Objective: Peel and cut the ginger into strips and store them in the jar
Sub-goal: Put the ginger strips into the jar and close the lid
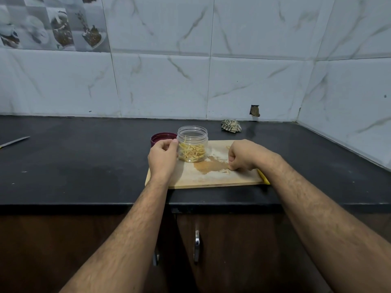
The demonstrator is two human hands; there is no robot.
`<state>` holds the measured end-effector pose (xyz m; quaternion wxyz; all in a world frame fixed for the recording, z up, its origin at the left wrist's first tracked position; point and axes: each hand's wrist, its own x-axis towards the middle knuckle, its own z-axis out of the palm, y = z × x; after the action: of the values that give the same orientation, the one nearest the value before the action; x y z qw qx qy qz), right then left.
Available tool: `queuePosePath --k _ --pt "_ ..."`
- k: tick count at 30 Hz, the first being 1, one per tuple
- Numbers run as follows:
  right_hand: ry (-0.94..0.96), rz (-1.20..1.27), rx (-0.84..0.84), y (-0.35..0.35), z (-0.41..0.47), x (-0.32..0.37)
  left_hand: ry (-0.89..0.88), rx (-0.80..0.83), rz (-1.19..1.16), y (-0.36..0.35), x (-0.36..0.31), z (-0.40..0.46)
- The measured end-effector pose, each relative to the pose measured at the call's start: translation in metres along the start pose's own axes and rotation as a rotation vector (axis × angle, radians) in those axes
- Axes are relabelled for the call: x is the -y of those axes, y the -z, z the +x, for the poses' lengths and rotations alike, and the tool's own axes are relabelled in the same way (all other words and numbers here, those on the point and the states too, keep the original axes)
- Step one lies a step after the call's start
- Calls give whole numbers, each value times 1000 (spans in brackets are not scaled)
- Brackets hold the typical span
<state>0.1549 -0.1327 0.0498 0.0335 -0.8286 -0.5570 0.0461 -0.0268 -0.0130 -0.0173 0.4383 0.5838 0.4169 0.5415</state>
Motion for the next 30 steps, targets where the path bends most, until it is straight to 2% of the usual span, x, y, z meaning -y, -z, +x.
queuePosePath --k 3,7,10,13,16,24,28,30 --pt "-9 -2 38 -1 -5 3 0 1 -5 0 0 0" --pt "-93 230 70 2 -5 3 0 0 -2 -1 -1 0" --pt "-175 291 139 1 -2 10 0 -4 -5 0 -1 -1" --pt "-245 228 153 -5 3 19 0 -2 -2 -1 -1 0" --pt "-258 67 75 -5 1 27 -3 -5 -6 -1 -1 1" --pt "-133 -112 98 -2 -7 36 -1 7 -19 0 1 2" --pt "-78 -114 106 -2 -8 35 -5 9 -22 0 1 2" --pt "-92 -19 95 0 -6 28 -5 10 -35 0 1 1"
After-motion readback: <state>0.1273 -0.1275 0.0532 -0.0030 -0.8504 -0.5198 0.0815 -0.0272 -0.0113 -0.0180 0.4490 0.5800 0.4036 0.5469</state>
